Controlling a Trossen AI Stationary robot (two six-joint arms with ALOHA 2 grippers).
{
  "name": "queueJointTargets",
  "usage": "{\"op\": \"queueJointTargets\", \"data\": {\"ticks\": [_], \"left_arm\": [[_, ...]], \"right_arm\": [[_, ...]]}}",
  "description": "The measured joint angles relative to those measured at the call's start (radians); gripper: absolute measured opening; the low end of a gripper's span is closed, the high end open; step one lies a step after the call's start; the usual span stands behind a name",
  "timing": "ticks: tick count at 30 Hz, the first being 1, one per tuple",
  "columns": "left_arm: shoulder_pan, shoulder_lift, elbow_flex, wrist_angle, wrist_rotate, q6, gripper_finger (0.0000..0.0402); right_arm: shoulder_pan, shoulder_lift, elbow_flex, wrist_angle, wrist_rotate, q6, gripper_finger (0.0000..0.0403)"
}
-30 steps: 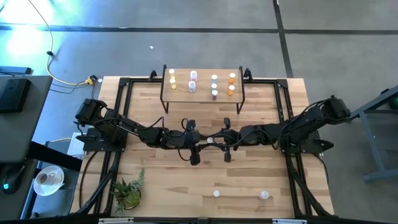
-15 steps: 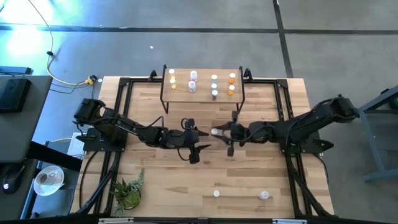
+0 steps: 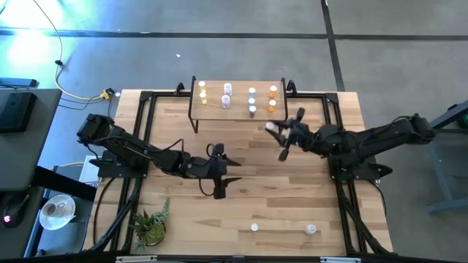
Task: Pick and place medicine bottles onto shelf by color
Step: Put the orange pill bottle on the shelf aligned with the orange pill bottles
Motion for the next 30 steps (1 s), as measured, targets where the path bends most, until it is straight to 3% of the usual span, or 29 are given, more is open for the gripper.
{"op": "queueJointTargets", "data": {"ticks": [11,17,30], "left_arm": [[-0.041,-0.08,0.0,-0.091,-0.038,0.0,0.0211],[-0.046,-0.082,0.0,-0.092,-0.038,0.0,0.0211],[-0.045,-0.082,0.0,-0.092,-0.069,0.0,0.0211]], "right_arm": [[-0.176,-0.028,-0.106,-0.017,0.03,0.093,0.0106],[-0.255,-0.028,-0.211,0.068,0.007,0.161,0.0106],[-0.325,0.043,-0.274,0.138,-0.017,0.185,0.0106]]}}
